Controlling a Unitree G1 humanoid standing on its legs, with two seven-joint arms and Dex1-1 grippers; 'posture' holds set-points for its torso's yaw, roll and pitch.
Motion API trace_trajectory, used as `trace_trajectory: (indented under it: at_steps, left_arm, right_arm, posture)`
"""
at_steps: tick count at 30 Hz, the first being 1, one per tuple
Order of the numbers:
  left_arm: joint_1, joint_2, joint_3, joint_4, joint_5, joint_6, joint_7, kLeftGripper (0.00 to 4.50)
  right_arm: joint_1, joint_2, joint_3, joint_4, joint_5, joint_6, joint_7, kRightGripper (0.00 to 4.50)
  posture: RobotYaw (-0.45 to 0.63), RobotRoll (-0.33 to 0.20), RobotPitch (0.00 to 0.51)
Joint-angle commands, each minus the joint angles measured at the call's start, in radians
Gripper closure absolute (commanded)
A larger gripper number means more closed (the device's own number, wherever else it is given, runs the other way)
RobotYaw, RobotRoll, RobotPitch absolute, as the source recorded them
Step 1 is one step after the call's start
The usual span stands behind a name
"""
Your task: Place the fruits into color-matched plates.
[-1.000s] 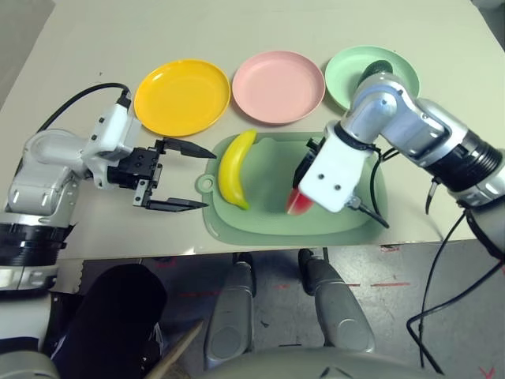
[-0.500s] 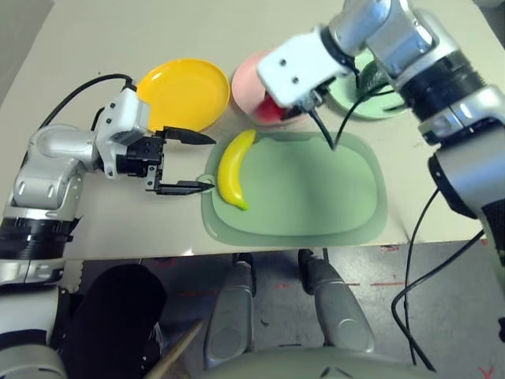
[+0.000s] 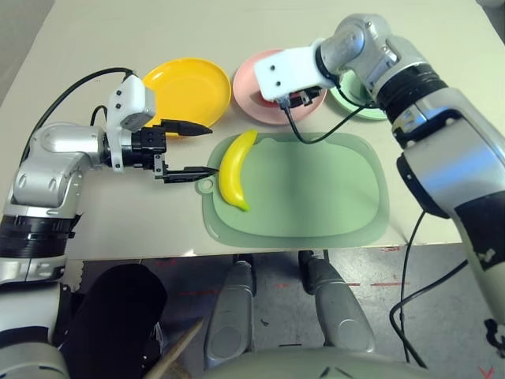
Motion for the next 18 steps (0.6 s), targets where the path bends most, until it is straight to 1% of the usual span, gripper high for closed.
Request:
trace_trajectory:
  at_steps: [1,2,4,5,9,13,18]
  left_arm:
    - [0.019,0.013,0.010,-0.012,0.010,-0.001,-0.014,0.00]
    - [0.019,0.013,0.009,-0.011,0.012,-0.002,-0.016,0.00]
    - [0.017,0.011,0.007,-0.008,0.016,-0.005,-0.017,0.00]
    - [0.016,0.010,0.006,-0.006,0.017,-0.006,-0.017,0.00]
    - [0.013,0.006,0.003,-0.003,0.024,-0.009,-0.022,0.00]
    - [0.012,0.007,0.005,-0.001,0.031,-0.020,-0.030,0.00]
    - [0.017,0.029,0.014,0.004,0.029,-0.029,-0.062,0.00]
  right_arm:
    - [-0.002,0.014,-0.032,0.003,-0.016,-0.009,-0.011,1.42]
    - [-0.004,0.014,-0.037,0.003,-0.017,-0.009,-0.012,1.14]
    - [-0.009,0.013,-0.048,0.003,-0.020,-0.009,-0.015,0.29]
    - [-0.012,0.013,-0.054,0.003,-0.023,-0.008,-0.014,0.04]
    - [-0.020,0.006,-0.069,0.002,-0.031,-0.011,-0.011,0.04]
    - [-0.046,-0.020,-0.091,-0.013,-0.016,-0.032,0.020,0.04]
    - [-0.055,-0.086,-0.211,-0.089,0.113,-0.035,0.224,0.04]
  posture:
    - [-0.02,0.000,0.362]
    - [-0.02,0.000,0.362]
    - [-0.03,0.000,0.361]
    - [-0.03,0.000,0.362]
    - [-0.03,0.000,0.361]
    - [-0.03,0.000,0.363]
    - [-0.02,0.000,0.369]
